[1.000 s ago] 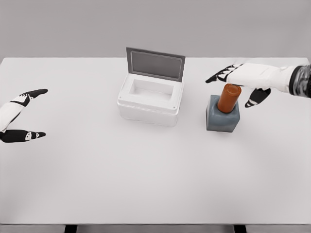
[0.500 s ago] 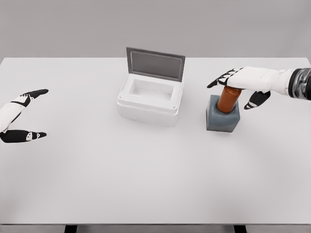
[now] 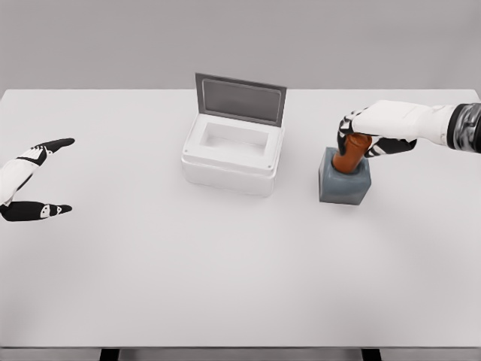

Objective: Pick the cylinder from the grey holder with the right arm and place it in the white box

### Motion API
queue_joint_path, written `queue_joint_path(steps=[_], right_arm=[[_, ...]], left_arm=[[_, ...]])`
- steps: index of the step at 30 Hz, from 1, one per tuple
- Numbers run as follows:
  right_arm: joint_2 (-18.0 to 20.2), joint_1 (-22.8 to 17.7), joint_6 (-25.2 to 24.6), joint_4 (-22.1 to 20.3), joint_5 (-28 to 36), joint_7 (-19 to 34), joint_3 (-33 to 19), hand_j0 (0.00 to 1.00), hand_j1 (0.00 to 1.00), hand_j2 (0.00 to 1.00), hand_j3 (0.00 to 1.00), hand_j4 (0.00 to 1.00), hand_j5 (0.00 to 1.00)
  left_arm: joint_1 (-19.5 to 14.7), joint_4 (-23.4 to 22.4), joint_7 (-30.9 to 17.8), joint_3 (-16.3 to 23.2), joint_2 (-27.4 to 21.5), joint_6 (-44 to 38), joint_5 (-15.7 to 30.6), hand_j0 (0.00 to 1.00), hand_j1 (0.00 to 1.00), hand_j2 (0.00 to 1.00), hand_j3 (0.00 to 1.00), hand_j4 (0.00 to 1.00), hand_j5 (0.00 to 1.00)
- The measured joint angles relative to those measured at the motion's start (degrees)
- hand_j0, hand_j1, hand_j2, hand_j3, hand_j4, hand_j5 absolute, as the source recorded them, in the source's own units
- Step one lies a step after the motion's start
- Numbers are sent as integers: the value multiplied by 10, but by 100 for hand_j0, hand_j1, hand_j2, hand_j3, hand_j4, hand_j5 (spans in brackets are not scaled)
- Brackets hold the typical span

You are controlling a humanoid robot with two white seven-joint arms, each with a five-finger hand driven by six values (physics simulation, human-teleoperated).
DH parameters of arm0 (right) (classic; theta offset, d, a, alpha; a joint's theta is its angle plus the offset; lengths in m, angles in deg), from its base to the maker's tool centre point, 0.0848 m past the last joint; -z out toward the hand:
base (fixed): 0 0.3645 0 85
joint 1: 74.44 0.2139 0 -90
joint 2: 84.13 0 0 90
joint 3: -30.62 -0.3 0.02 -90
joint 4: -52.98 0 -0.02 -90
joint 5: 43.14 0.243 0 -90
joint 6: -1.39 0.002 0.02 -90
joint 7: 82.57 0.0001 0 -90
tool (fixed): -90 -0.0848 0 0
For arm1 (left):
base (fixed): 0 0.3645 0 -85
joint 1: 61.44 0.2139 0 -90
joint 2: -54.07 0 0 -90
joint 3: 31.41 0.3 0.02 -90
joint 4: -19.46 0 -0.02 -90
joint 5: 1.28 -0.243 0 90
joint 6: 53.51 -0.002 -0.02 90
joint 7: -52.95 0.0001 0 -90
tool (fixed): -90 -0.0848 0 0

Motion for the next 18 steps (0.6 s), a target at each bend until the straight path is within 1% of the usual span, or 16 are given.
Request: queue_joint_path(steps=[4, 8, 12, 14, 18], right_arm=[[0, 0, 15, -3, 0, 0, -3, 27, 27, 27, 27, 27, 27], [1, 2, 47, -6, 1, 0, -21, 27, 27, 27, 27, 27, 27], [-3, 1, 60, -12, 2, 0, -42, 27, 27, 27, 27, 27, 27], [-15, 2, 62, -12, 2, 0, -49, 27, 27, 27, 27, 27, 27], [-54, 4, 61, -11, 1, 0, -54, 27, 27, 27, 27, 27, 27]], left_arm=[[0, 0, 0, 0, 0, 0, 0, 100, 100, 100, 100, 100, 100], [0, 0, 0, 0, 0, 0, 0, 100, 100, 100, 100, 100, 100], [0, 0, 0, 0, 0, 0, 0, 100, 100, 100, 100, 100, 100], [0, 0, 0, 0, 0, 0, 0, 100, 100, 100, 100, 100, 100], [0, 0, 0, 0, 0, 0, 0, 100, 100, 100, 100, 100, 100]])
